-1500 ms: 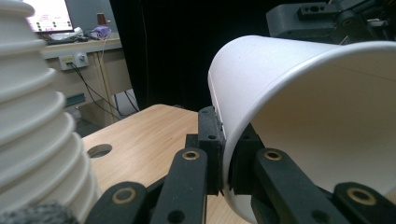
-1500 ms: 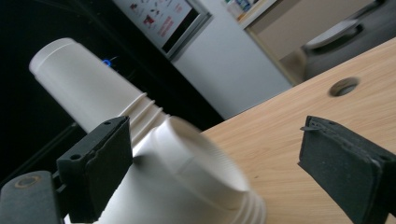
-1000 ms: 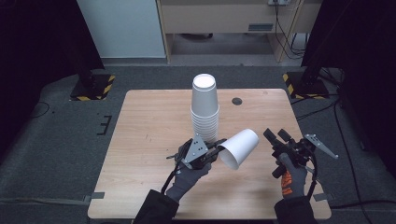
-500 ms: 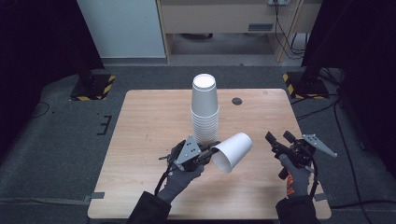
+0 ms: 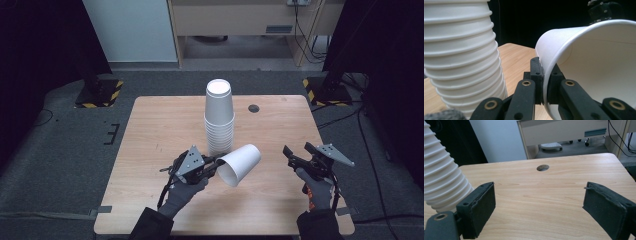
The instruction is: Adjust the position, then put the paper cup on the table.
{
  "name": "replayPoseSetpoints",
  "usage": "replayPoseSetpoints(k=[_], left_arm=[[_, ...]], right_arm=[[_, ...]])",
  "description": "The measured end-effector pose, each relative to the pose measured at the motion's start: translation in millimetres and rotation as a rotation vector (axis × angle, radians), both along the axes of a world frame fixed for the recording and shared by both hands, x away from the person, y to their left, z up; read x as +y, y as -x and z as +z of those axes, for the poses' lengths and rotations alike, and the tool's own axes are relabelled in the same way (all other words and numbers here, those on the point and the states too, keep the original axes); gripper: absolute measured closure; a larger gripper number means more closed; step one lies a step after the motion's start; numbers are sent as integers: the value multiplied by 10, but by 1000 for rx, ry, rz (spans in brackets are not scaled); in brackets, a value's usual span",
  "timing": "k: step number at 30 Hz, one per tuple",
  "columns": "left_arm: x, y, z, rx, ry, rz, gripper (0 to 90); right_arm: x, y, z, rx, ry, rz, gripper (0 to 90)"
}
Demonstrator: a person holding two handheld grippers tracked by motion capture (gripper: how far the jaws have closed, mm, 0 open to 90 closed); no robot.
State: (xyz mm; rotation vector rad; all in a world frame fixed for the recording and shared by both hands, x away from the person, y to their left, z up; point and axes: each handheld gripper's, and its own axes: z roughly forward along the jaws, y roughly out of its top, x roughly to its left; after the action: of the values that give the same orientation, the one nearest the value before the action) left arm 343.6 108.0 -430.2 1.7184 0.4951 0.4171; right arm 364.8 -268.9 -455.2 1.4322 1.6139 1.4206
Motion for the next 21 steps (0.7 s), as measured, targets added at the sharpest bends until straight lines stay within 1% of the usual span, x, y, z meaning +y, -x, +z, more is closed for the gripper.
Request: replayPoseSetpoints(k=[1, 2, 3, 4, 5, 8, 9, 11, 12, 15, 16, 18, 19, 21], left_arm=[[0, 0, 0, 0, 0, 0, 854], [14, 2, -1, 6, 0, -3, 854], [29, 3, -1, 9, 1, -4, 854], [58, 6, -1, 16, 4, -5, 854], [58, 6, -1, 16, 4, -5, 854], [111, 23, 1, 19, -11, -5, 854], [144, 40, 2, 19, -18, -5, 855], [167, 52, 6, 21, -23, -3, 855], [191, 62, 9, 22, -23, -3, 854], [259, 91, 11, 35, -19, -7, 855], [296, 106, 2, 45, -29, -16, 855], [315, 110, -4, 48, -34, -18, 855], [341, 112, -16, 58, -34, -22, 855], [384, 116, -32, 65, -38, -21, 855]], right_arm=[[0, 0, 0, 0, 0, 0, 109], [-3, -7, -17, 7, 18, -1, 109], [-3, -7, -17, 7, 18, -1, 109], [-3, -11, -31, 11, 38, -3, 109], [-3, -11, -31, 11, 38, -3, 109], [-5, -14, -44, 18, 62, -3, 108], [-11, -16, -54, 22, 79, -5, 108], [-14, -19, -61, 23, 84, -7, 108], [-23, -21, -72, 32, 95, -10, 107], [-36, -21, -84, 36, 103, -16, 107], [-38, -21, -86, 37, 106, -17, 107], [-38, -20, -88, 37, 106, -18, 107], [-37, -27, -99, 41, 113, -13, 107], [-35, -30, -101, 44, 111, -14, 106]])
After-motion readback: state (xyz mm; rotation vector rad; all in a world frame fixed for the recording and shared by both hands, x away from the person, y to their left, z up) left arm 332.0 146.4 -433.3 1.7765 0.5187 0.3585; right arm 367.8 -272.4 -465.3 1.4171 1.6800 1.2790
